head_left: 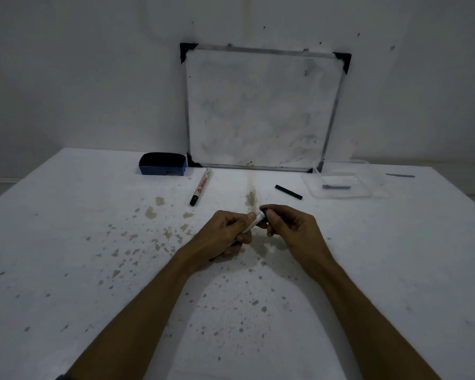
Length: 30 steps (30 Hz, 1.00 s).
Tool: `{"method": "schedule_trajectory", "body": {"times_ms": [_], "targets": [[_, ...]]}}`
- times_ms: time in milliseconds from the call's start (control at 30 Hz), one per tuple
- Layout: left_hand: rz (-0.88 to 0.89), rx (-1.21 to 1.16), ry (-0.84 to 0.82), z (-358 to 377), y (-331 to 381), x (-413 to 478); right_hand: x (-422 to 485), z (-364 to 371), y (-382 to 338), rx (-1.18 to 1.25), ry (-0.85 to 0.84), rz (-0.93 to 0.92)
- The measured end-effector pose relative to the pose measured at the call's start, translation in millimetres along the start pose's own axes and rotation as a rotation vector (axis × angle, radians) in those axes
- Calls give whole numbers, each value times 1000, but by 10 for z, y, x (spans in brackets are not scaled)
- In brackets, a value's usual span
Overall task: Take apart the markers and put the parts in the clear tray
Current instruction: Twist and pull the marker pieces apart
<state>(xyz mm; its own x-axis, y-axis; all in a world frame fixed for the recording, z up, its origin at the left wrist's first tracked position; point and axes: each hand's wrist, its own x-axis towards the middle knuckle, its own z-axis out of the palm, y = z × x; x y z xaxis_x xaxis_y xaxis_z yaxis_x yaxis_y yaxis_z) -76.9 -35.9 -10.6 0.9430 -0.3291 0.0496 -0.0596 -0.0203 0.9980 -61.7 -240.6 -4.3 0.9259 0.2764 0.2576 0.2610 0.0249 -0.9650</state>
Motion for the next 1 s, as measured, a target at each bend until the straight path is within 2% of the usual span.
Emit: {"method": "schedule_trajectory", "body": {"times_ms": [167,267,333,433,533,600,667,733,767,867,1000], "targets": [[-77,36,64,68,101,-12,27,105,45,-113,97,9],[-120,319,100,-42,191,-101,60,144,39,-115,184,48],[-82,513,130,-181,228,-176,105,289,0,-102,221,53],[-16,748,280,-430,298,-310,221,629,-89,-95,205,42],[-17,845,427,-660,316,-447,368,893,-137,-101,182,70],[-58,854,527,-793,308,-508,423,930,-90,-246,135,66],[-102,841,682,-916,284,-509,410,855,62,-532,75,23],[-147,827,840,-1020,256,-447,362,757,261,-848,40,-88],[-172,843,892,-1051,239,-398,343,720,331,-929,38,-142],[-261,916,963,-1100,170,-240,348,700,429,-1022,34,-207],[-325,1024,1038,-1124,35,-81,376,711,458,-1030,48,-219]]}}
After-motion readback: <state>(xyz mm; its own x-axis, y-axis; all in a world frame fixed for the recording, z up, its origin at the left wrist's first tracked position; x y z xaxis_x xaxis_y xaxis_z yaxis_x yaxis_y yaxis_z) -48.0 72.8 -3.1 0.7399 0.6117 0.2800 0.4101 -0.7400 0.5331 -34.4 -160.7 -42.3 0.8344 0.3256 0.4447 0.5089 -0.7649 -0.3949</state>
